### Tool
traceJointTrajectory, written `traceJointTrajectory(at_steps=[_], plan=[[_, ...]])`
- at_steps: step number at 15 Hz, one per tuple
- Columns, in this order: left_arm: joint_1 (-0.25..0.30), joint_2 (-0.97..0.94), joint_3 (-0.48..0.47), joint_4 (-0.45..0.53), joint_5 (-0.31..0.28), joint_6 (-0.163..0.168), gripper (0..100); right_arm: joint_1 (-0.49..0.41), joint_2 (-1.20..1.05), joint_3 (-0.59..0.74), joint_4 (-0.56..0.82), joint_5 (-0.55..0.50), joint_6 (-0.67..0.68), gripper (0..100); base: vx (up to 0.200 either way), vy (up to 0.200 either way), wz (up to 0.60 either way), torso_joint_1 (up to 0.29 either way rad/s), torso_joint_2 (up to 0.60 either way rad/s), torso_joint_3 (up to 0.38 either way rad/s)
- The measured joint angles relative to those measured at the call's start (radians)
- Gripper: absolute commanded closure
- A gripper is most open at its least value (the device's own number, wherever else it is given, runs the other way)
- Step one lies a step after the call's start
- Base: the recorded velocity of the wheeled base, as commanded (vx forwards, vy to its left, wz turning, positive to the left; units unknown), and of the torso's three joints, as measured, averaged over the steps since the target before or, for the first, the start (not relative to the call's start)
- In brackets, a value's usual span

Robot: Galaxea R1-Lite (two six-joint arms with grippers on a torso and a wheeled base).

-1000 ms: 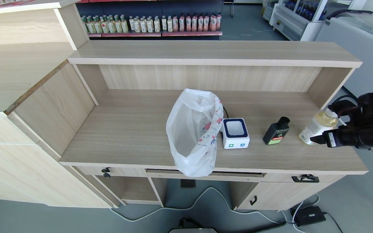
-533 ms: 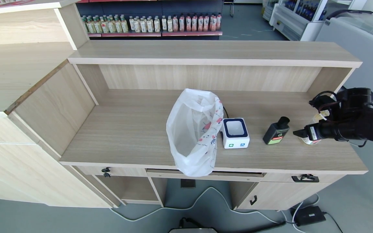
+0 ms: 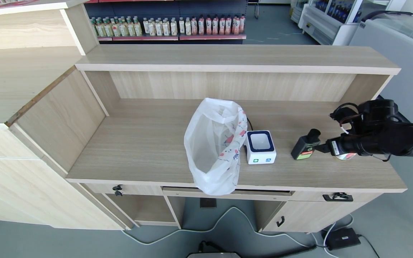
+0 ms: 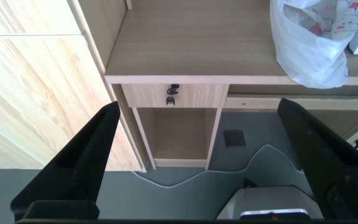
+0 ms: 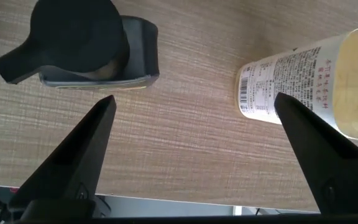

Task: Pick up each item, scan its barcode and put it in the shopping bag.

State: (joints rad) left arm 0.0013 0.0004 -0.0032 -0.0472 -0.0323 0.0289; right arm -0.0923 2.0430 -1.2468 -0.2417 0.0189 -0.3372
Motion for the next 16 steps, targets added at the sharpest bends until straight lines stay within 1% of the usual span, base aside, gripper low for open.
traceJointTrajectory(at_steps=[3,6,10,16], plan=[[0.000,0.000,0.000,0.000,0.000,0.000,0,0.017,0.022,-0.012,-0.002,0.002,0.001,0,0.000,0.000,0.00,0.000,0.00,0.000],[0.000,0.000,0.000,0.000,0.000,0.000,0,0.039,0.045,-0.017,-0.041,0.003,0.006,0,0.000,0.000,0.00,0.000,0.00,0.000],[0.000,0.000,0.000,0.000,0.000,0.000,0,0.067,0.075,-0.048,-0.043,0.006,0.009,0,0.000,0.000,0.00,0.000,0.00,0.000],[0.000,0.000,0.000,0.000,0.000,0.000,0,0.099,0.121,-0.063,-0.130,0.117,0.033,0,0.000,0.000,0.00,0.000,0.00,0.000]])
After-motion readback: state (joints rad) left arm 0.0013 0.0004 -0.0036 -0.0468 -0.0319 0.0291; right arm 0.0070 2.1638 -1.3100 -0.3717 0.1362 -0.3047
